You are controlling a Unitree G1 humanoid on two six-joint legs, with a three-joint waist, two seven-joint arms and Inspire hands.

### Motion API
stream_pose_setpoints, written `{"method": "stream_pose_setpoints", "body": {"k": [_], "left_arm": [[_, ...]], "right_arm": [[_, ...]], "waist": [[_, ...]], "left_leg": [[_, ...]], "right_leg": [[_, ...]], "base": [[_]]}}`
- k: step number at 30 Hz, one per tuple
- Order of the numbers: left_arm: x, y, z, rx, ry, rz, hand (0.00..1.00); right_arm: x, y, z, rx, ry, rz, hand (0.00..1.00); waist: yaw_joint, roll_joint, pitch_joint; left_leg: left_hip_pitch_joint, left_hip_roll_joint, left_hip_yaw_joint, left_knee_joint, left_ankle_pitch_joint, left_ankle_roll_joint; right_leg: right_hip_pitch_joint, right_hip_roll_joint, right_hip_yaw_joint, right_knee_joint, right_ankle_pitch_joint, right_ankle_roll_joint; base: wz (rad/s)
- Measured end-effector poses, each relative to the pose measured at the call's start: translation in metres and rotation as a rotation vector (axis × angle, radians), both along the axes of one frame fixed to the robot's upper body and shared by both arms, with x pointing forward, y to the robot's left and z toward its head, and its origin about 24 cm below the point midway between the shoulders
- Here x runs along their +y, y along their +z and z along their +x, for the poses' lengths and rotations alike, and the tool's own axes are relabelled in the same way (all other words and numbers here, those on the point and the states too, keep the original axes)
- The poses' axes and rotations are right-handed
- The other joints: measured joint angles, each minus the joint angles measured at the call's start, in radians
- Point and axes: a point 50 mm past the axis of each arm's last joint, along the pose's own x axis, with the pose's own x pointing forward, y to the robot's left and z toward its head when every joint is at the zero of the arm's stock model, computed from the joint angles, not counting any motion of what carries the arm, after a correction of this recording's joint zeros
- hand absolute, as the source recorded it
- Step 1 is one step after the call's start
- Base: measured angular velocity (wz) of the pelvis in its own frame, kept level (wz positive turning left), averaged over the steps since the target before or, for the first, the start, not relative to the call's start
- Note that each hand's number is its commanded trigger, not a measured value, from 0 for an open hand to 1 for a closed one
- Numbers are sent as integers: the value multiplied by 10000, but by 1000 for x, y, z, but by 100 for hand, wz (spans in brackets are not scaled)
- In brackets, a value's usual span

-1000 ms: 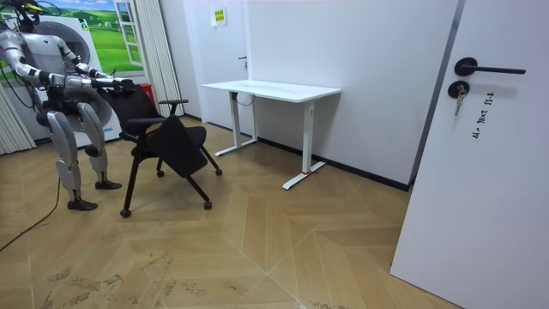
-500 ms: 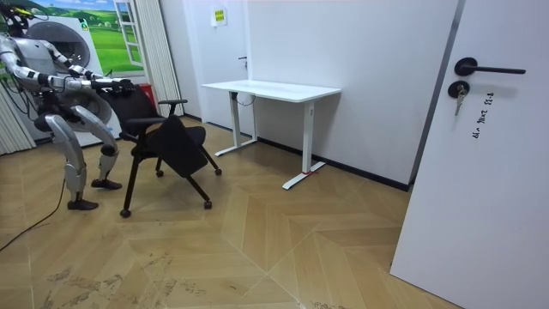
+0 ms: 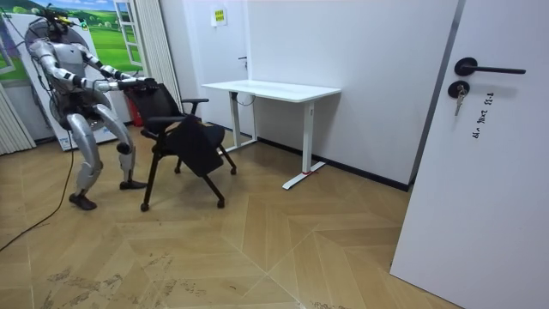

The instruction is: Push chair

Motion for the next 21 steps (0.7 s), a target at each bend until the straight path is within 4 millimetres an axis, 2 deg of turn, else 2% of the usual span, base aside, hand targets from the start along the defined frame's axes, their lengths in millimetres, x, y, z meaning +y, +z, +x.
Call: {"method": "stream_pose_setpoints", "body": {"k": [1, 2, 3, 6, 7, 8, 9, 10, 11, 12, 14, 15, 16, 17, 18, 20, 21], "left_arm": [[1, -2, -1, -80, 31, -81, 100], [2, -2, -1, -178, 47, -157, 100], [3, -1, -1, -329, 83, -228, 100], [4, 3, 1, -616, 139, -301, 100], [5, 4, 2, -707, 177, -319, 100], [5, 4, 3, -728, 219, -365, 100], [5, 4, 3, -745, 217, -363, 100], [5, 3, 3, -759, 208, -358, 100], [5, 1, 3, -771, 236, -382, 100], [5, 0, 2, -802, 234, -395, 100], [6, 2, 3, -1025, 258, -384, 100], [6, 3, 3, -1087, 284, -397, 100], [7, 4, 4, -1120, 405, -496, 100], [10, 5, 5, -1167, 490, -542, 100], [11, 6, 5, -1198, 530, -551, 100], [14, 12, 7, -1381, 728, -607, 100], [14, 13, 7, -1419, 762, -608, 100]], "right_arm": [[1, -2, -1, 3, -23, 97, 100], [2, -3, -1, -38, -29, 151, 100], [2, -2, -1, -131, 3, 196, 100], [3, 2, 0, -459, 86, 278, 100], [4, 3, 0, -546, 110, 327, 100], [4, 3, 1, -589, 113, 343, 100], [4, 3, 0, -613, 112, 338, 100], [5, 3, 0, -653, 100, 303, 100], [5, 2, 0, -662, 95, 262, 100], [6, 1, 0, -658, 99, 285, 100], [8, 4, 1, -752, 143, 348, 100], [8, 5, 1, -784, 147, 346, 100], [10, 7, 3, -859, 192, 294, 100], [13, 11, 5, -965, 235, 242, 100], [15, 12, 6, -976, 243, 227, 100], [21, 22, 12, -1039, 314, 19, 100], [21, 23, 14, -1026, 305, -13, 100]], "waist": [[-1, 9, 65], [-7, 40, 89], [-8, 78, 122], [-24, 152, 170], [-3, 157, 177], [7, 193, 199], [-10, 211, 211], [-60, 286, 275], [-147, 319, 292], [-221, 331, 288], [-282, 291, 264], [-285, 264, 251], [-281, 291, 242], [-223, 296, 209], [-199, 284, 202], [-109, 262, 189], [-53, 262, 187]], "left_leg": [[99, 15, 2, 229, -287, 47], [135, 54, -42, 465, -535, 59], [126, 91, -136, 699, -748, 63], [41, 100, -331, 1106, -1119, 24], [59, 101, -412, 1247, -1265, -1], [123, 100, -513, 1302, -1380, -59], [175, 100, -579, 1314, -1427, -99], [309, 98, -780, 1348, -1535, -197], [410, 98, -1005, 1353, -1626, -305], [432, 94, -1138, 1368, -1668, -373], [437, 119, -1598, 1565, -1924, -716], [437, 136, -1674, 1642, -2011, -800], [444, 279, -1895, 1895, -2192, -994], [409, 451, -2041, 2068, -2363, -1258], [416, 467, -2075, 2089, -2432, -1385], [452, 752, -2274, 2048, -2620, -1751], [484, 827, -2318, 2009, -2647, -1831]], "right_leg": [[-479, -34, 222, 951, 835, 8], [-876, 59, 308, 1643, 1466, 10], [-1288, 200, 388, 2124, 1658, -5], [-2102, 626, 357, 2773, 1531, 36], [-2480, 799, 340, 2756, 1310, 70], [-2789, 918, 289, 2473, 1018, 18], [-2895, 967, 245, 2220, 897, -21], [-2994, 1083, 204, 1532, 774, -14], [-3054, 1191, 210, 585, 779, -24], [-3035, 1252, 200, -46, 798, -39], [-3004, 1445, 307, -2405, 1074, -164], [-2992, 1479, 363, -2834, 1184, -184], [-2959, 1616, 276, -3042, 1603, -331], [-2830, 1768, 84, -2906, 1733, -625], [-2838, 1793, -27, -2789, 1689, -792], [-2897, 1998, -321, -2476, 1348, -1135], [-2892, 2079, -357, -2458, 1286, -1206]], "base": [[0], [0], [5], [11], [12], [15], [27], [37], [45], [51], [46], [39], [31], [27], [19], [11], [0]]}}
